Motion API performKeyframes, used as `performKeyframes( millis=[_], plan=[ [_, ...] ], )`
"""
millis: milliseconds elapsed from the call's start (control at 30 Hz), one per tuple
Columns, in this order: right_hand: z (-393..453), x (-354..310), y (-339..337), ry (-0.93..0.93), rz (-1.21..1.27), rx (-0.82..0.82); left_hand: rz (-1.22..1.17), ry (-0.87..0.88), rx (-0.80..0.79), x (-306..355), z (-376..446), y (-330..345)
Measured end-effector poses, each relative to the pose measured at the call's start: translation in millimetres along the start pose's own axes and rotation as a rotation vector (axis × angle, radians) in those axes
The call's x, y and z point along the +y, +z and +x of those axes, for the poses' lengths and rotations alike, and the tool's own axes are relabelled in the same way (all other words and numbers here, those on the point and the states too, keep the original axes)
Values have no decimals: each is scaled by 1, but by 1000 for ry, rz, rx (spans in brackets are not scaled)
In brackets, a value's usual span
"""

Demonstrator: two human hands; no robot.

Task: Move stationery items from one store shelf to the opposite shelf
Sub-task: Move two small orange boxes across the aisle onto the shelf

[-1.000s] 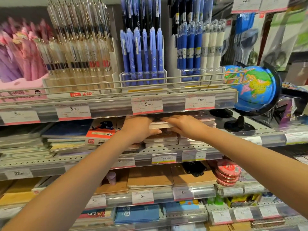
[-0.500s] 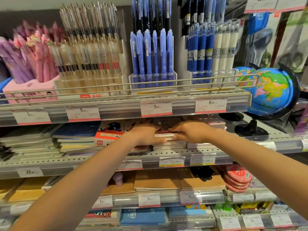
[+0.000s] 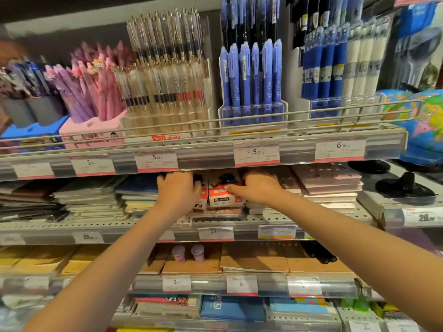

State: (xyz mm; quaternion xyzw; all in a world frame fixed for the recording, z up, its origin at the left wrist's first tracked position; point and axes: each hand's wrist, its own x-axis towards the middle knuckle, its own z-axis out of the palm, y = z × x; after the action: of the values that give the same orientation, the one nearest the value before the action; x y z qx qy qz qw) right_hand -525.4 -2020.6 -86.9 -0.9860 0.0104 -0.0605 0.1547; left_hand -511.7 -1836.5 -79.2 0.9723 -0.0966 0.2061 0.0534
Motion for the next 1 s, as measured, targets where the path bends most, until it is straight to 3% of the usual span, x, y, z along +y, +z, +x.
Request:
performKeyframes(
  millis=[267,500,633,800,1000],
  plan=[
    [0,-21,6,153,51,-101,-165,-318,-262,-29,9,2],
    [0,-27,10,202,191,-36,-323,-353,-206,-29,10,7],
    [-1,-32,10,171,275,39,-583,-369,-143,-29,7,8],
    [3,-35,13,116,546,81,-877,-411,-140,-23,6,-3],
    [-4,-30,13,211,988,32,-1275,-612,-284,-28,-6,-16]
  ],
)
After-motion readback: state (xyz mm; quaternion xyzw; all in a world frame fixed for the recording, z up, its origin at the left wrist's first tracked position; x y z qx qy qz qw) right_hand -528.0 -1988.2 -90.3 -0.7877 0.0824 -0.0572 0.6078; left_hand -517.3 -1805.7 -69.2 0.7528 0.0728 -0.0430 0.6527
